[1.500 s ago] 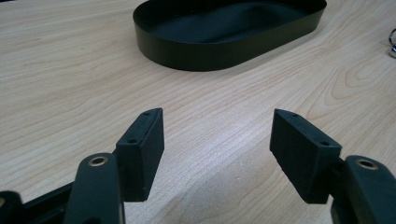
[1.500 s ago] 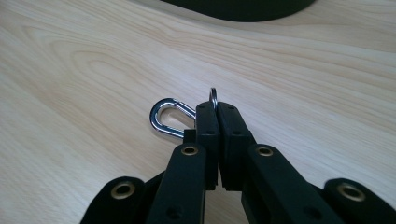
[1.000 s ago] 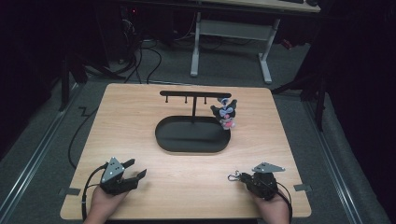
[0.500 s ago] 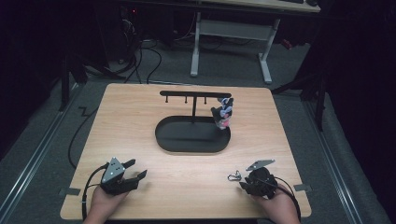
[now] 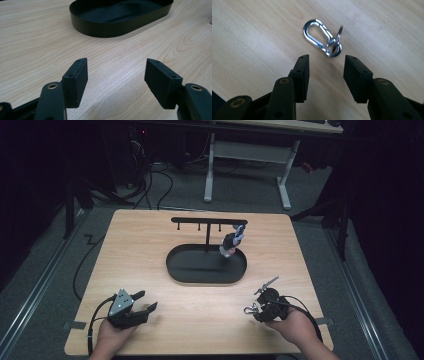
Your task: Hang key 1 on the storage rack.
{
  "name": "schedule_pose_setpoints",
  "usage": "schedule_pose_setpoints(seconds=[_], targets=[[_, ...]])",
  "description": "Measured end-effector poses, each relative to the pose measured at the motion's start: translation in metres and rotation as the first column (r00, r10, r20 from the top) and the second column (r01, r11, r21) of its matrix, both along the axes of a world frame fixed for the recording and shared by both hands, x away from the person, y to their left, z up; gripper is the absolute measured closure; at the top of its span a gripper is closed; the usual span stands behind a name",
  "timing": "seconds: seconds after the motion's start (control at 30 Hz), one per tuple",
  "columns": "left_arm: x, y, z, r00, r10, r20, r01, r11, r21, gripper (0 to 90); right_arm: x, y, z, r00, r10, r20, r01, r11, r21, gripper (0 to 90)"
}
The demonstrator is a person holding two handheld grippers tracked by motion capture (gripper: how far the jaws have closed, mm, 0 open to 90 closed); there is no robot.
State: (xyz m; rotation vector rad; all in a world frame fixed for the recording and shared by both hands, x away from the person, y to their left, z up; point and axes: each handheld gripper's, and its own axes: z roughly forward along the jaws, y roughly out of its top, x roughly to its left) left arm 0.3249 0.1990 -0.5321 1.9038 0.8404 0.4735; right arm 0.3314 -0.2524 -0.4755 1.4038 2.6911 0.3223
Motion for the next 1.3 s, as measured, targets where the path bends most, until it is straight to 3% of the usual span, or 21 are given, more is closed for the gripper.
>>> schedule_pose_setpoints(seconds=[0.03, 0.53, 0.8, 0.97, 1.03, 1.07, 1.17, 1.3], targets=[[0.000, 0.000, 0.000, 1.0000, 0.000, 0.000, 0.000, 1.0000, 0.000, 36.0, 0.004, 0.000, 0.000, 0.9997, 0.023, 0.006, -0.023, 0.9997, -0.005, 56.8], [0.000, -0.001, 0.000, 1.0000, -0.002, -0.001, 0.002, 1.0000, 0.001, 36.0, 0.022, 0.007, 0.003, 0.9989, -0.008, -0.046, 0.006, 0.9992, -0.039, 88.1], [0.000, -0.001, 0.000, 1.0000, -0.002, -0.002, 0.002, 1.0000, 0.002, 35.9, 0.026, 0.005, 0.002, 0.9973, -0.004, -0.074, 0.003, 0.9997, -0.024, 89.3], [0.000, -0.001, 0.000, 1.0000, -0.002, -0.002, 0.002, 1.0000, 0.002, 35.9, 0.025, 0.006, 0.003, 0.9982, 0.017, -0.058, -0.018, 0.9994, -0.028, 89.4], [0.000, -0.001, 0.000, 1.0000, -0.002, -0.002, 0.002, 1.0000, 0.002, 36.0, 0.024, 0.005, 0.006, 0.9986, 0.015, -0.051, -0.016, 0.9998, -0.015, 89.5], [0.000, -0.001, 0.000, 1.0000, -0.002, -0.002, 0.002, 1.0000, 0.002, 36.0, 0.022, 0.006, 0.008, 0.9976, -0.020, -0.066, 0.019, 0.9997, -0.012, 89.5], [0.000, -0.001, 0.000, 1.0000, -0.002, -0.002, 0.002, 1.0000, 0.002, 36.0, 0.023, 0.002, 0.013, 0.9989, 0.015, -0.044, -0.015, 0.9999, 0.007, 89.5], [0.000, -0.001, 0.000, 1.0000, -0.001, -0.003, 0.001, 1.0000, 0.003, 35.9, 0.021, 0.000, 0.019, 0.9991, 0.006, -0.043, -0.005, 0.9997, 0.025, 89.5]])
